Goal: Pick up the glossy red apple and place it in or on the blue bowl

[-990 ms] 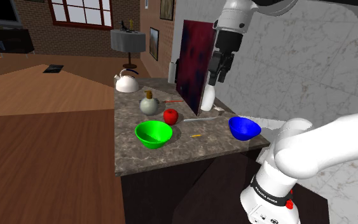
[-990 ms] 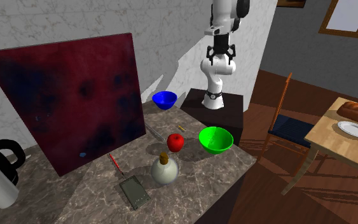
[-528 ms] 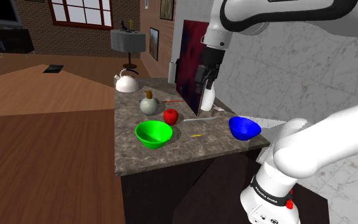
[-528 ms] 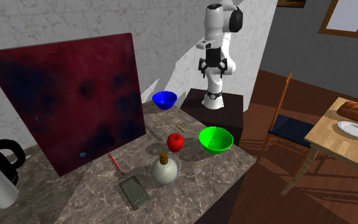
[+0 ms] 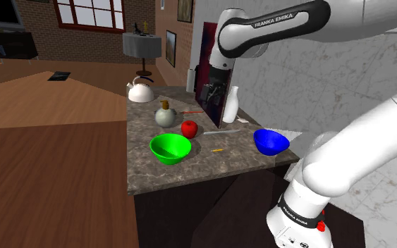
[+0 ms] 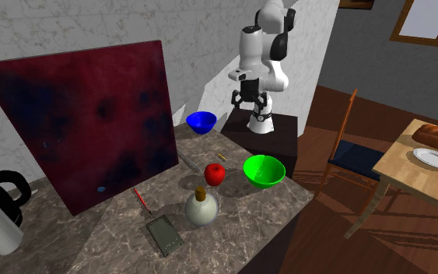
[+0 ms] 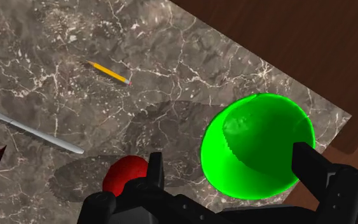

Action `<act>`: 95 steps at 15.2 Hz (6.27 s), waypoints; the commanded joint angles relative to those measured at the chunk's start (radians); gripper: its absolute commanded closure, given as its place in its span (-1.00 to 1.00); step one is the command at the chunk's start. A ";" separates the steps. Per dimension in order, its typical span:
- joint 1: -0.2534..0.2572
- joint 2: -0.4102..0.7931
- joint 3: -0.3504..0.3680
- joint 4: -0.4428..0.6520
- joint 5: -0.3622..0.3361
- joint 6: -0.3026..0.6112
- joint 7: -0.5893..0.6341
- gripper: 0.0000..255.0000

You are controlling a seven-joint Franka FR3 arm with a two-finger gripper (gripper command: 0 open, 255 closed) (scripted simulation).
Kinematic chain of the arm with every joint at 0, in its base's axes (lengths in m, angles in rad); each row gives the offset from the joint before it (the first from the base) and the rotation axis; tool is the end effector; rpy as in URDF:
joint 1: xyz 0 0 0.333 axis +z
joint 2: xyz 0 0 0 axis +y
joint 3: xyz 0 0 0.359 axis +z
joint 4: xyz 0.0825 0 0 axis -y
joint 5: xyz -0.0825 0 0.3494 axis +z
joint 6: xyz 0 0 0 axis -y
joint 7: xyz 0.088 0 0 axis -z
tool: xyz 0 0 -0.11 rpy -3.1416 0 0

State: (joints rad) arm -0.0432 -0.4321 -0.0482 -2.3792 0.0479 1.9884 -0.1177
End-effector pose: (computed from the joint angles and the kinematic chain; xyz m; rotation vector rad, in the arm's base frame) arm 0.3709 -0.0333 0.5355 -3.0808 -0.0181 -0.0725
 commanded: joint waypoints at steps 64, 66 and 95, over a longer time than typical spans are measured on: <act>-0.060 0.576 -0.070 0.430 -0.019 0.202 -0.056 1.00; -0.060 0.567 -0.071 0.446 -0.020 0.177 -0.055 1.00; -0.221 0.018 -0.244 0.090 -0.134 -0.007 -0.328 1.00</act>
State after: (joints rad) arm -0.2533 -0.3926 -0.2802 -2.2758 -0.0776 1.9886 -0.4271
